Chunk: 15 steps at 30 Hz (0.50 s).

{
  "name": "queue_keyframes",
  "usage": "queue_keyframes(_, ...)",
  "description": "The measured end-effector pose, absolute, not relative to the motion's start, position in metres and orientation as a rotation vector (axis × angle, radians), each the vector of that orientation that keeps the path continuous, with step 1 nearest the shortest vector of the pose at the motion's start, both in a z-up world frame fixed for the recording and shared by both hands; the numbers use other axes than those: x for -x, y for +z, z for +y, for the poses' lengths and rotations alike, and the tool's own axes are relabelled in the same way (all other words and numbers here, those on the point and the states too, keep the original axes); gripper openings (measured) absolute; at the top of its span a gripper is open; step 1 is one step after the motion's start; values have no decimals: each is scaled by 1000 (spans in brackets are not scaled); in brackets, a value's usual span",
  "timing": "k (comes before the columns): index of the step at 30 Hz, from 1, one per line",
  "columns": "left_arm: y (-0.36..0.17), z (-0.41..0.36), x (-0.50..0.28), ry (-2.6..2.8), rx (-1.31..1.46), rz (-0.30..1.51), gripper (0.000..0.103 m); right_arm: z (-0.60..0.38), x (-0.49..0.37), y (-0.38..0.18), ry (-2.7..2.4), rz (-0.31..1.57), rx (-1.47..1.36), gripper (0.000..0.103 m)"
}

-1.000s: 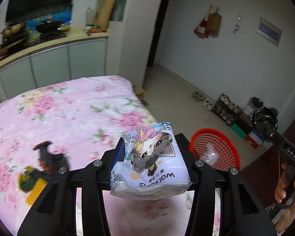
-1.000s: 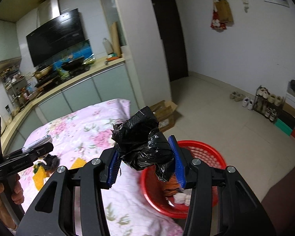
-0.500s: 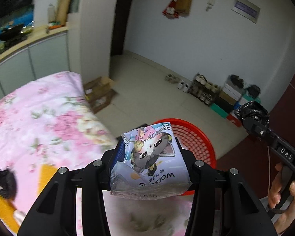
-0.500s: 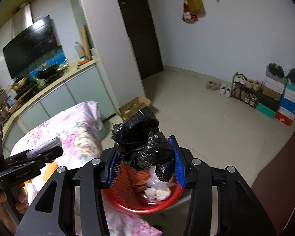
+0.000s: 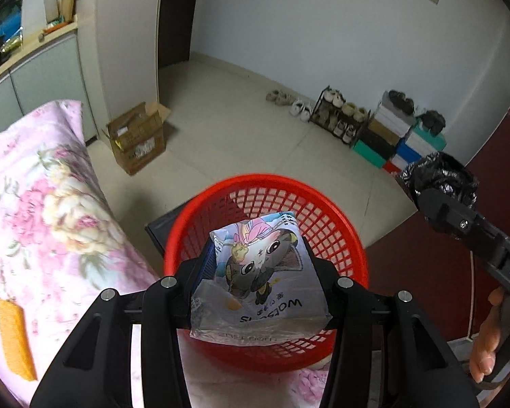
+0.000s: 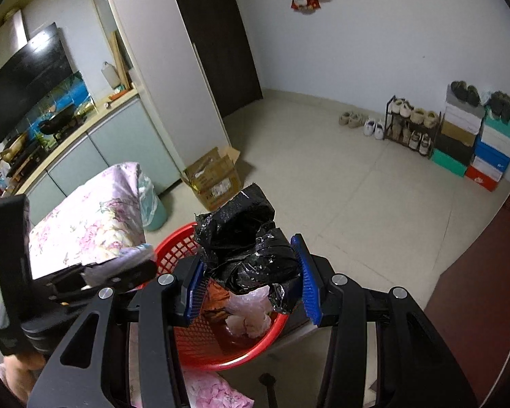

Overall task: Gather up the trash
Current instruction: 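Open both grippers to drop the packet and bag into the basket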

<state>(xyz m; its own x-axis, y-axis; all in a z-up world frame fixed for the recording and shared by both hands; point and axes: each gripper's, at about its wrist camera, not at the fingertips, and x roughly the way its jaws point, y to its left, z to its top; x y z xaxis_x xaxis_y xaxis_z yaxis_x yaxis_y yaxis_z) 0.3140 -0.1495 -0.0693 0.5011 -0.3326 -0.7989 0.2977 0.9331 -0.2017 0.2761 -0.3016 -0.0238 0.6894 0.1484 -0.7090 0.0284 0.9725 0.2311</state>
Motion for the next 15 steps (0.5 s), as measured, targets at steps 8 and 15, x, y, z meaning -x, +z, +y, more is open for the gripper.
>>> queue_keyframes(8,-103,-168,-322,-374,-2,1043,48,-295,-298,-52,69,902,-237,54)
queue_keyframes(15,-105,-162,-322,-365,17,1036,77,-308,-295,-59,50,914,-298,70)
